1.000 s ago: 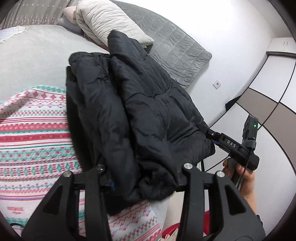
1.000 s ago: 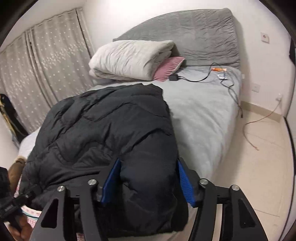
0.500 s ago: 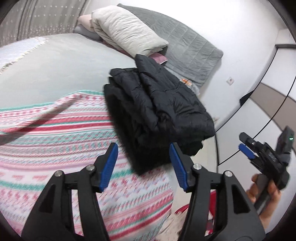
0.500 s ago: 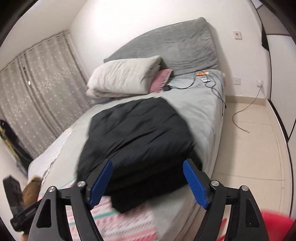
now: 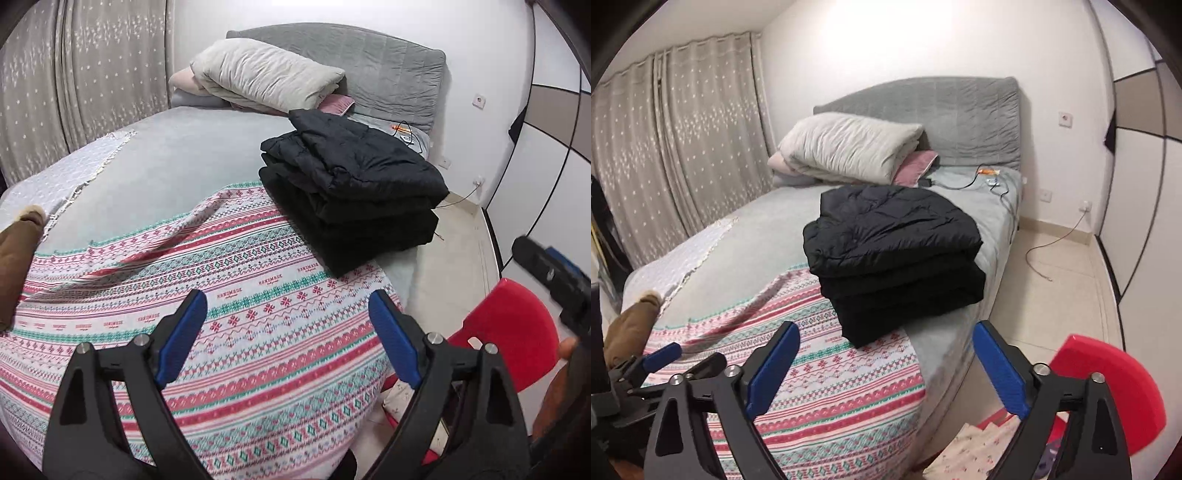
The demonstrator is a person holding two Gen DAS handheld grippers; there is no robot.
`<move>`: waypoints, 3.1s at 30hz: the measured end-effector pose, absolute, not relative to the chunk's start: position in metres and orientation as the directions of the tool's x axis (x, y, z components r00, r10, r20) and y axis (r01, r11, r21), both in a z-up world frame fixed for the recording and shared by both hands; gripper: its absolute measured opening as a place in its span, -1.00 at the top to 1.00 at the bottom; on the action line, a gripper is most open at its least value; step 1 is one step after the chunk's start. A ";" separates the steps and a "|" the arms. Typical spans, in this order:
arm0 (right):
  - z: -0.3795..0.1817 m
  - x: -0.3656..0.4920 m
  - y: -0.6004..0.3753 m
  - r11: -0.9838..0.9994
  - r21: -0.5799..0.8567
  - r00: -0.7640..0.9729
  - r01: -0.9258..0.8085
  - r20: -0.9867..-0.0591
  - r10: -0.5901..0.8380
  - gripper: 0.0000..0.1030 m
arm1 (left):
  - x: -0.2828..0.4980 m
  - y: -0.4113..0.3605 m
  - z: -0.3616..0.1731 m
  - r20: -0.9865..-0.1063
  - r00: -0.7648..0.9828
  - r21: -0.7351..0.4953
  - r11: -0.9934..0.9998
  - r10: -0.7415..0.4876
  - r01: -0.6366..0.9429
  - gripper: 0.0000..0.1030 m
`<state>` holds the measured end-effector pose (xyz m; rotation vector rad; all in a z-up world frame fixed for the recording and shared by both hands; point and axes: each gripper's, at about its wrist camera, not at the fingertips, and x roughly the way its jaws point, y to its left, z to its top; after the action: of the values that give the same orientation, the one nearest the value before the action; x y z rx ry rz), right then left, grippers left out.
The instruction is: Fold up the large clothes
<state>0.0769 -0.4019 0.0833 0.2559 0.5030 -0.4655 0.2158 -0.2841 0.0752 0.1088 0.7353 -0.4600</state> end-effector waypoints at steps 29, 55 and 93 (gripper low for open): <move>0.032 0.090 -0.364 0.841 -0.004 0.730 0.541 -0.493 -0.473 -0.99 | 0.210 -0.268 0.053 -0.598 0.725 -0.059 0.921 -0.341 0.385 -0.98; 0.024 0.100 -0.358 0.811 -0.014 0.699 0.585 -0.499 -0.513 -0.99 | 0.217 -0.263 0.050 -0.603 0.702 -0.080 0.904 -0.379 0.419 -0.98; 0.022 0.099 -0.357 0.800 -0.018 0.685 0.600 -0.505 -0.525 -0.99 | 0.217 -0.262 0.048 -0.602 0.699 -0.084 0.902 -0.385 0.424 -0.98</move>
<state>0.0992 -0.3570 0.0221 0.1534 0.5163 -0.6327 0.2173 -0.2617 0.0480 0.0628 0.6563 -0.4513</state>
